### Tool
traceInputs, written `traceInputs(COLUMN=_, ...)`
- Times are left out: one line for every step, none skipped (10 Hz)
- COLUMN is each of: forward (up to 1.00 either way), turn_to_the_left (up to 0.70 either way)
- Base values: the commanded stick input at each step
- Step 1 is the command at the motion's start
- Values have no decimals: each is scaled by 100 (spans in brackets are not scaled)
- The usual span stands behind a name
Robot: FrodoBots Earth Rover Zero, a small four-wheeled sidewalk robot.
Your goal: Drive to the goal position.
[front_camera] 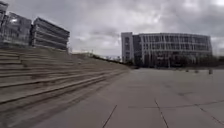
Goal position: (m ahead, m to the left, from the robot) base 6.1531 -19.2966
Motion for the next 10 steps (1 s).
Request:
traceInputs(forward=70, turn_to_the_left=-35)
traceInputs(forward=70, turn_to_the_left=-35)
traceInputs(forward=70, turn_to_the_left=-35)
traceInputs(forward=70, turn_to_the_left=-35)
traceInputs(forward=70, turn_to_the_left=-35)
traceInputs(forward=70, turn_to_the_left=-35)
traceInputs(forward=70, turn_to_the_left=-35)
traceInputs(forward=70, turn_to_the_left=-35)
traceInputs(forward=70, turn_to_the_left=-35)
traceInputs(forward=70, turn_to_the_left=-35)
